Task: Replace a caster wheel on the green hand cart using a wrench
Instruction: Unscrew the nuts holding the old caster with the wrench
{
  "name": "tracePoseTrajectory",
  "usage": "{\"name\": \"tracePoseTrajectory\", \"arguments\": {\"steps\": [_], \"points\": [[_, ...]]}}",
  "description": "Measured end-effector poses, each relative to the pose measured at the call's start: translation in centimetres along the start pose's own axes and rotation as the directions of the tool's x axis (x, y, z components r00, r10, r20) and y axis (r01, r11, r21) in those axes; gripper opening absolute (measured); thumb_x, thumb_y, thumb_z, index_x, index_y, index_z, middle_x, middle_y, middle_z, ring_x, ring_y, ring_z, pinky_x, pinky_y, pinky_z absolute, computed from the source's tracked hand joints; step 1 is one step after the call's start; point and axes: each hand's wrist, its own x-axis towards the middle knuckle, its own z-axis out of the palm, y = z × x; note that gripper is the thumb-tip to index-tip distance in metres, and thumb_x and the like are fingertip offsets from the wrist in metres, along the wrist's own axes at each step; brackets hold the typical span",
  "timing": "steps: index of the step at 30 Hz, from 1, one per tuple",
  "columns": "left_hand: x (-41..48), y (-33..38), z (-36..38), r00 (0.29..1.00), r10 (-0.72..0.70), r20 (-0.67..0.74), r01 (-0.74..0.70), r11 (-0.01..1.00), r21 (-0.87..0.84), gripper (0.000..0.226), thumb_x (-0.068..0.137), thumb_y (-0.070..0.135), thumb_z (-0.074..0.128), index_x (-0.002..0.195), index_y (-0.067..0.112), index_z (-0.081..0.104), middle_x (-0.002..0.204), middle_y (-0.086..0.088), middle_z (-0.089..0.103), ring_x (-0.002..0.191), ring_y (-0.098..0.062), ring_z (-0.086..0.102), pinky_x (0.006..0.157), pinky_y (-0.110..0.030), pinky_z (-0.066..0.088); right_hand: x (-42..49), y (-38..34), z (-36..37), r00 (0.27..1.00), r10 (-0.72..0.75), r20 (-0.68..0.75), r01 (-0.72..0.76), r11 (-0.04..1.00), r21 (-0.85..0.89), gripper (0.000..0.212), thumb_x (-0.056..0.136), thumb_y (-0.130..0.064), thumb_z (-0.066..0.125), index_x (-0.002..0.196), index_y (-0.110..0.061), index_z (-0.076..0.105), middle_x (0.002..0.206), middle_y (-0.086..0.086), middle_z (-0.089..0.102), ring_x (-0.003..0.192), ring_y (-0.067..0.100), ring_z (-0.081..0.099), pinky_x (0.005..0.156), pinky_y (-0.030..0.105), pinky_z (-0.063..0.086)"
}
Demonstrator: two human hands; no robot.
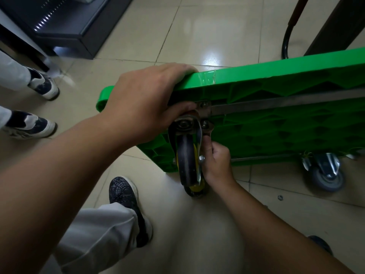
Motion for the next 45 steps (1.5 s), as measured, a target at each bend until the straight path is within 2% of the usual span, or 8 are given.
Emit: {"name": "tracePoseTrajectory", "arguments": {"steps": [5,10,14,22,26,30,32,45], "points": [[0.1,-0.1,-0.1,1.000,0.004,0.002,-0.004,1.000,-0.012,0.050,0.093,0.048,0.061,0.138,0.029,0.052,0.127,0.009,0.064,0.113,-0.023,0.061,0.078,-0.035,0.043,1.0,-1.6,-4.3,0.989,-0.128,0.069,0.145,0.876,-0.460,0.070,0.088,-0.081,0.021,0.055,-0.022,0.038,0.047,-0.008,0.035,0.041,0.015,0.039,0.044,0.027,0.023],[0.1,0.3,-0.2,1.000,-0.003,-0.013,0.003,1.000,-0.028,0.051,0.091,0.049,0.058,0.137,0.029,0.053,0.125,0.007,0.065,0.109,-0.025,0.062,0.074,-0.034,0.040,1.8,-7.8,-8.7,0.959,-0.163,0.230,0.271,0.300,-0.915,0.067,0.089,-0.075,0.017,0.057,-0.020,0.041,0.050,-0.001,0.040,0.046,0.027,0.047,0.046,0.030,0.033],[0.0,0.5,-0.4,1.000,-0.009,-0.015,0.008,0.999,-0.045,0.050,0.092,0.044,0.065,0.138,0.028,0.053,0.125,0.005,0.066,0.109,-0.027,0.063,0.074,-0.035,0.040,1.9,-14.7,-9.0,0.949,0.000,0.316,0.316,-0.047,-0.948,0.062,0.099,-0.067,0.023,0.069,-0.019,0.049,0.059,0.000,0.044,0.048,0.019,0.038,0.053,0.029,0.036],[0.0,0.6,-0.5,1.000,-0.028,0.007,0.029,0.998,-0.050,0.052,0.091,0.046,0.066,0.138,0.027,0.053,0.127,0.003,0.066,0.111,-0.028,0.063,0.077,-0.036,0.042,1.8,-19.2,-6.7,0.891,0.022,0.454,0.435,-0.333,-0.837,0.046,0.108,-0.045,0.029,0.073,-0.017,0.040,0.064,-0.002,0.044,0.051,0.018,0.042,0.047,0.029,0.030],[0.0,0.5,-0.4,0.999,-0.031,0.020,0.032,0.998,-0.059,0.051,0.092,0.048,0.064,0.138,0.028,0.052,0.127,0.003,0.065,0.110,-0.027,0.062,0.077,-0.036,0.041,0.7,-17.4,-9.9,0.907,-0.131,0.401,0.378,-0.165,-0.911,0.068,0.099,-0.068,0.022,0.061,-0.018,0.048,0.052,-0.003,0.047,0.043,0.015,0.045,0.046,0.024,0.034],[0.0,0.5,-0.4,1.000,-0.025,0.009,0.026,0.998,-0.057,0.052,0.092,0.047,0.064,0.139,0.027,0.053,0.128,0.003,0.065,0.112,-0.028,0.062,0.079,-0.037,0.044,-1.0,-10.9,-11.9,0.975,-0.120,0.185,0.219,0.626,-0.748,0.073,0.092,-0.076,0.027,0.053,-0.015,0.040,0.047,-0.004,0.037,0.040,0.012,0.035,0.045,0.030,0.030],[0.0,0.5,-0.4,1.000,-0.022,0.012,0.023,0.998,-0.053,0.053,0.092,0.047,0.062,0.140,0.027,0.052,0.129,0.003,0.065,0.112,-0.027,0.062,0.080,-0.037,0.044,-1.8,-7.6,-10.5,0.993,-0.087,0.085,0.118,0.844,-0.523,0.065,0.093,-0.069,0.037,0.051,-0.020,0.032,0.046,-0.006,0.029,0.041,0.009,0.028,0.046,0.032,0.022],[0.0,0.1,0.0,1.000,0.003,-0.010,-0.003,1.000,-0.017,0.051,0.092,0.047,0.063,0.139,0.029,0.053,0.127,0.008,0.065,0.113,-0.025,0.061,0.077,-0.035,0.042,-0.6,-0.9,-2.1,0.999,0.017,-0.032,-0.023,0.984,-0.178,0.056,0.091,-0.064,0.041,0.055,-0.022,0.031,0.046,-0.012,0.026,0.043,0.006,0.026,0.043,0.023,0.019]]}}
